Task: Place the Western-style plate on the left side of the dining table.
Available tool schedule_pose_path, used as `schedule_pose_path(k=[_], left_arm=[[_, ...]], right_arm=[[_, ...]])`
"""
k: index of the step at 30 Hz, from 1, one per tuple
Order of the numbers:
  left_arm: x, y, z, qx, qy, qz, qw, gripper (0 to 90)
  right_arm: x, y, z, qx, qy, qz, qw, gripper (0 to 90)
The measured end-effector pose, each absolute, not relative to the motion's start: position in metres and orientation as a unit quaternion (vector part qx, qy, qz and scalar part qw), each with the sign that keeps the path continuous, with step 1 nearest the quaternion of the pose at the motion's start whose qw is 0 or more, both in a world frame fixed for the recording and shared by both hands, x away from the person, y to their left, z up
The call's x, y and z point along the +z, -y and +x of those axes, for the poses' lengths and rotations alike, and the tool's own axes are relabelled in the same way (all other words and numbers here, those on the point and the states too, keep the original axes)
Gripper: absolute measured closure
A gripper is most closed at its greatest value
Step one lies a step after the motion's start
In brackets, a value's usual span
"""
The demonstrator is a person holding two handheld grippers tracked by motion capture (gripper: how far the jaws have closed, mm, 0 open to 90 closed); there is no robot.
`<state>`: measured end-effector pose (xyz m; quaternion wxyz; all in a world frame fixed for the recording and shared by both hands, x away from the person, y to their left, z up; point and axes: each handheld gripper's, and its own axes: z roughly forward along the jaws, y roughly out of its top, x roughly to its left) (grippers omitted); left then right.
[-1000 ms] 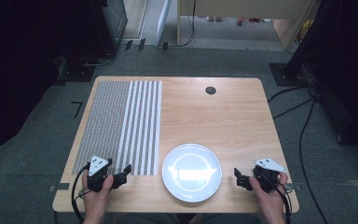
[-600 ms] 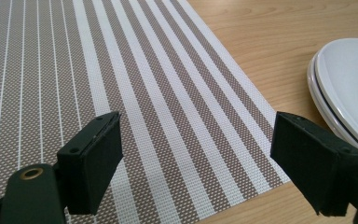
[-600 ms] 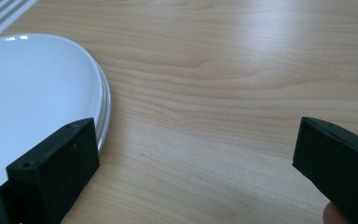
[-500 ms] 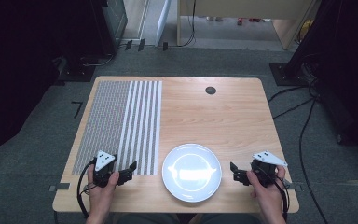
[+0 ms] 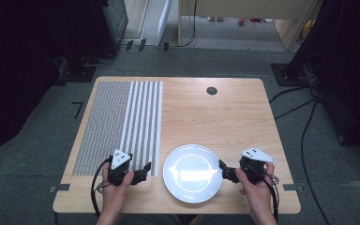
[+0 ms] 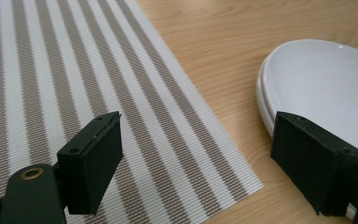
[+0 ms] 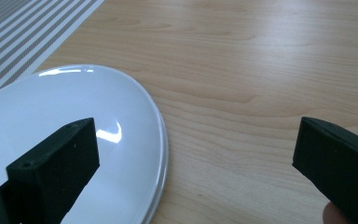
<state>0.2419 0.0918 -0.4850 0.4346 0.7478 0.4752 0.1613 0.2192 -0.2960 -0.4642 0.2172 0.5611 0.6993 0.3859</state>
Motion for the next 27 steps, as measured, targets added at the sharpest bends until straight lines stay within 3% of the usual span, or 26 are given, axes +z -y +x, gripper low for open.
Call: schedule_pose_path(k=[12,13,14,22,27], left_arm=[[-0.489,-0.071,0.235,0.129,-0.461,0.756,0.447,16.9],[-0.49,-0.069,0.233,0.123,-0.458,0.757,0.449,16.9],[-0.49,-0.067,0.229,0.115,-0.453,0.759,0.454,16.9],[-0.492,-0.066,0.221,0.101,-0.448,0.758,0.463,16.9],[-0.495,-0.065,0.218,0.1,-0.448,0.756,0.466,16.9]], right_arm=[[-0.478,0.286,0.216,0.377,-0.713,0.554,0.207,1.3],[-0.479,0.286,0.216,0.376,-0.712,0.555,0.208,5.6],[-0.482,0.285,0.215,0.375,-0.706,0.561,0.214,17.5],[-0.488,0.284,0.213,0.38,-0.705,0.561,0.21,19.1],[-0.495,0.28,0.209,0.379,-0.701,0.564,0.216,27.8]])
